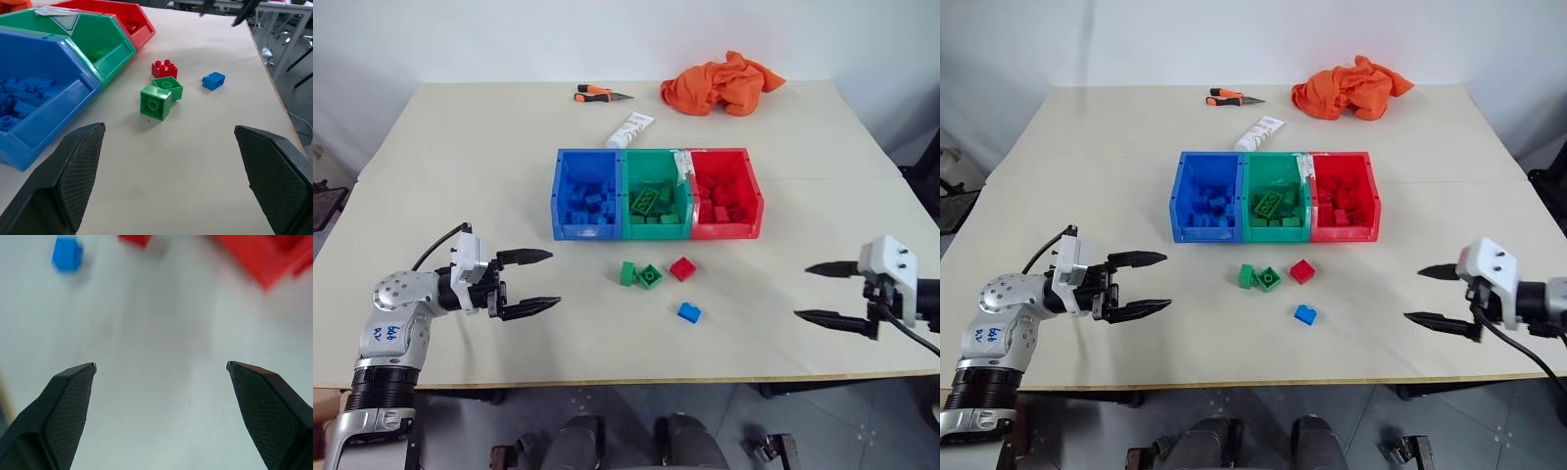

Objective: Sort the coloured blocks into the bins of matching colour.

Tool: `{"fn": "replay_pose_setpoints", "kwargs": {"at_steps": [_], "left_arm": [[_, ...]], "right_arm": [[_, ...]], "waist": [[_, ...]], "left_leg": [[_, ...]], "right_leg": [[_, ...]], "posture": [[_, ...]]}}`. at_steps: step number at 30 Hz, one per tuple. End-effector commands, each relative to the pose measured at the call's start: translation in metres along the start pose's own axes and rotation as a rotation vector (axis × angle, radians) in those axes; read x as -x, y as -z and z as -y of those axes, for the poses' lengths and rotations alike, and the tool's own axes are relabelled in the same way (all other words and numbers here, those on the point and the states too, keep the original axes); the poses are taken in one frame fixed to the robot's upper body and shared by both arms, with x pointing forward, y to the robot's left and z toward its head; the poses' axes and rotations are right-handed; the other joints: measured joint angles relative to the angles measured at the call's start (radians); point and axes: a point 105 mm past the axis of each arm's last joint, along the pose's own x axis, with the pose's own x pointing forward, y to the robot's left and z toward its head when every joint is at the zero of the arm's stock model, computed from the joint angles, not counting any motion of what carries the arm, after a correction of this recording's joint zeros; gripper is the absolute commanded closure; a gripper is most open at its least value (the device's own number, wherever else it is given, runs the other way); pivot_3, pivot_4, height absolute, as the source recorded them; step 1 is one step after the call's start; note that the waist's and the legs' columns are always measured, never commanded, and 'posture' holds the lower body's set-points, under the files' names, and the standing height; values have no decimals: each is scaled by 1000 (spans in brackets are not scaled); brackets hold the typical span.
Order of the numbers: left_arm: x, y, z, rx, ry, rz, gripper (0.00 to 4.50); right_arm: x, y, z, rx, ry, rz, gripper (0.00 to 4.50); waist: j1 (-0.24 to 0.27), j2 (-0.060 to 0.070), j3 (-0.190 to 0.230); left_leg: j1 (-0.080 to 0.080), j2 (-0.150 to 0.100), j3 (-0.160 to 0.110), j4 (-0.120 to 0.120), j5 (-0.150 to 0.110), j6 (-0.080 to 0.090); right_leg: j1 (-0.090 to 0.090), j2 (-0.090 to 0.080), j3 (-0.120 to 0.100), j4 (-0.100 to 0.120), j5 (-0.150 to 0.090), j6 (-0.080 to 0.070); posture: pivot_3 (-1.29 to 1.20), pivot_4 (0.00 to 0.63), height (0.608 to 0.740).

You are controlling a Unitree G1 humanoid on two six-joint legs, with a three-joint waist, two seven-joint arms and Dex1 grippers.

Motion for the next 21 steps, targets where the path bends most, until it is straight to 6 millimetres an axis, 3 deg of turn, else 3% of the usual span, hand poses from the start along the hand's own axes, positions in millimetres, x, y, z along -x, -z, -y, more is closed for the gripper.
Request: {"fn": "replay_pose_setpoints", "kwargs": {"at_steps": [1,9,13,17,21], "left_arm": [[9,-5,-2,-31,-19,-5,0],[9,-12,-2,-61,-43,10,0],[5,-15,3,-57,-51,27,0],[5,-12,11,-40,-54,28,0],[6,-11,12,-39,-70,26,0]], "right_arm": [[16,-3,3,37,26,-9,19],[-34,-43,-20,118,-98,77,19],[-76,-60,-34,116,-142,119,19],[-108,-69,-49,118,-201,143,19],[-127,-68,-55,116,-211,131,19]], "waist": [[-1,0,0],[-9,0,0],[-5,0,0],[0,0,0],[5,0,0]], "left_leg": [[1,0,0,-1,0,0],[6,1,2,-2,0,0],[6,1,2,-1,-1,0],[6,1,2,-2,-1,0],[5,0,2,-2,-1,0]], "right_leg": [[0,0,0,0,0,0],[4,0,3,0,0,0],[4,0,3,-1,0,0],[3,0,3,-1,0,0],[3,0,3,-1,0,0]], "posture": [[0,150,740],[0,150,740],[0,150,740],[0,150,740],[0,150,740]]}}
